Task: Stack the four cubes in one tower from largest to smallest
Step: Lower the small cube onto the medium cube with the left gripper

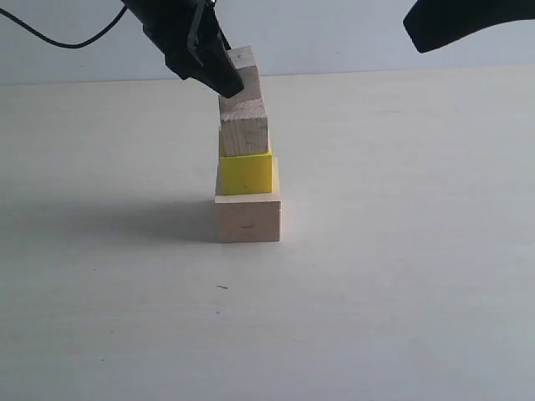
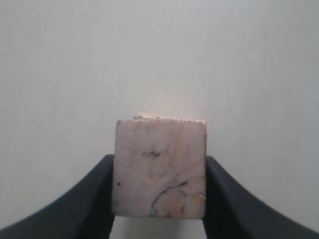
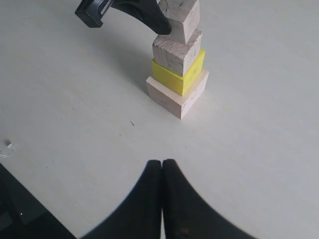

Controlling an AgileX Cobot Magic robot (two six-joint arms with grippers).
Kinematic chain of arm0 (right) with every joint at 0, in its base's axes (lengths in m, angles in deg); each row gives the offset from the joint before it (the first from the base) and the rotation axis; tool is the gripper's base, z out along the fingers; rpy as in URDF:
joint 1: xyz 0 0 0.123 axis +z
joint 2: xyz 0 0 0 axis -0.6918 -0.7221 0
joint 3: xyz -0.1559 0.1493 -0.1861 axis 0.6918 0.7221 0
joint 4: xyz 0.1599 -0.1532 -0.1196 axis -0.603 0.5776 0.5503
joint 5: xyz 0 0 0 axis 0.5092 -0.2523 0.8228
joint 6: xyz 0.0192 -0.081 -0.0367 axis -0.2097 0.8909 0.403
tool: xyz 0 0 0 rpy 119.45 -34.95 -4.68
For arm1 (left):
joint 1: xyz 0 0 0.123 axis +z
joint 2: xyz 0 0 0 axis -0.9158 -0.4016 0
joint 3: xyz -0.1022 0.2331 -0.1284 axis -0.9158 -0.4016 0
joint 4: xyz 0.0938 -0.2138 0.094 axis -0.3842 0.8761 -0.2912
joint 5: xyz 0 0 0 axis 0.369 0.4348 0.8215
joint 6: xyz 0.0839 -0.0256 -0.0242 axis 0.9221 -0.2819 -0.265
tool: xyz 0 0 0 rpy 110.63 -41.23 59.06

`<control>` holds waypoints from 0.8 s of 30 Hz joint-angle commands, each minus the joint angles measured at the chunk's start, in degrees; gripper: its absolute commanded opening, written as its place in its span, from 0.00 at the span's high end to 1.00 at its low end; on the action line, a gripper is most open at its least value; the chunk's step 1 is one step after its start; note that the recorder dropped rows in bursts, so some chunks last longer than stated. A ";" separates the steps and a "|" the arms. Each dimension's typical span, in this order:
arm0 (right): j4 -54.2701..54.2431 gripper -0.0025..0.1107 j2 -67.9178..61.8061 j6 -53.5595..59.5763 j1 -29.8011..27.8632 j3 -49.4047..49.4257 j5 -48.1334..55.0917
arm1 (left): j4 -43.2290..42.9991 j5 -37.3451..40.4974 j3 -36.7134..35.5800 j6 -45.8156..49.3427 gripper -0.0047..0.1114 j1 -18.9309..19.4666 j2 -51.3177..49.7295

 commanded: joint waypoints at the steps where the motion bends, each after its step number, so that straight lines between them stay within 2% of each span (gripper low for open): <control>1: -0.11 0.98 0.42 -0.02 0.08 0.22 -0.89 | 0.48 -0.14 0.32 -0.40 0.96 -0.37 -0.21; 24: -0.01 0.98 0.42 -0.02 0.08 0.22 -1.12 | 1.04 -0.14 0.32 -0.30 0.96 -0.45 -1.29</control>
